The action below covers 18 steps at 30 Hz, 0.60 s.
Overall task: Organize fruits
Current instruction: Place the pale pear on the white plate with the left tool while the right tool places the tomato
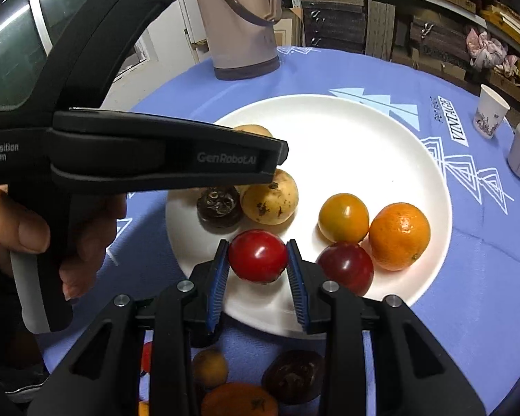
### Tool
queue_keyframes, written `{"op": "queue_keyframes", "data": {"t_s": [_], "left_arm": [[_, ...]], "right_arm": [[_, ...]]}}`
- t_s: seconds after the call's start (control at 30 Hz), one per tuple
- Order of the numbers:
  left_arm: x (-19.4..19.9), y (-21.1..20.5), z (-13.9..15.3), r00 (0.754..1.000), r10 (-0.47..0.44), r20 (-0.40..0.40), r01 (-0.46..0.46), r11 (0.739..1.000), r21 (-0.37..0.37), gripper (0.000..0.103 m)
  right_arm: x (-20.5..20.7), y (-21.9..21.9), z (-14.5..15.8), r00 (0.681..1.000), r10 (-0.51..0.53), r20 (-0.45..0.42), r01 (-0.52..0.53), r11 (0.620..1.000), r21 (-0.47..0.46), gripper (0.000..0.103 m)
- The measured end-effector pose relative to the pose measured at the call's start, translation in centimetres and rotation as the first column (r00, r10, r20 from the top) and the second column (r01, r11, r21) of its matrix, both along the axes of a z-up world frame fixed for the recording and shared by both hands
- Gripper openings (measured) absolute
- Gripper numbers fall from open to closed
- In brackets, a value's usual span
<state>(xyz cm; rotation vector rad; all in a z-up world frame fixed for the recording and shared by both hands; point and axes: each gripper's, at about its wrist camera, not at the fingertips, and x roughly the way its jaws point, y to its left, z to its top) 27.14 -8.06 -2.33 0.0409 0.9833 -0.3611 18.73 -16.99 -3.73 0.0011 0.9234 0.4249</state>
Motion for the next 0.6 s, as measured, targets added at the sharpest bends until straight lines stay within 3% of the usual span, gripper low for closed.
{"op": "queue_keyframes", "data": {"t_s": [0.2, 0.37, 0.47, 0.6], "left_arm": [[0.0, -0.1, -0.1, 1.0, 0.008, 0.028, -0.008, 1.0, 0.019, 0.045], [-0.9, 0.1, 0.9, 0.998, 0.019, 0.058, -0.021, 0.999, 0.025, 0.069], [-2.3, 0.4, 1.7, 0.996, 0.002, 0.084, -0.005, 1.0, 0.031, 0.071], [-3.9, 0.8, 1.4, 0.999, 0.02, 0.038, -0.021, 0.999, 0.035, 0.075]], "right_arm": [[0.5, -0.3, -0.4, 1.0, -0.015, -0.016, 0.016, 1.0, 0.016, 0.036], [-0.5, -0.7, 0.5, 1.0, -0.031, 0.005, 0.031, 0.999, 0.039, 0.049], [-1.5, -1.5, 1.2, 0.999, -0.048, 0.024, 0.046, 0.997, 0.055, 0.051], [-2.7, -2.8, 2.2, 0.994, -0.096, 0.046, 0.091, 0.991, 0.103, 0.062]]}}
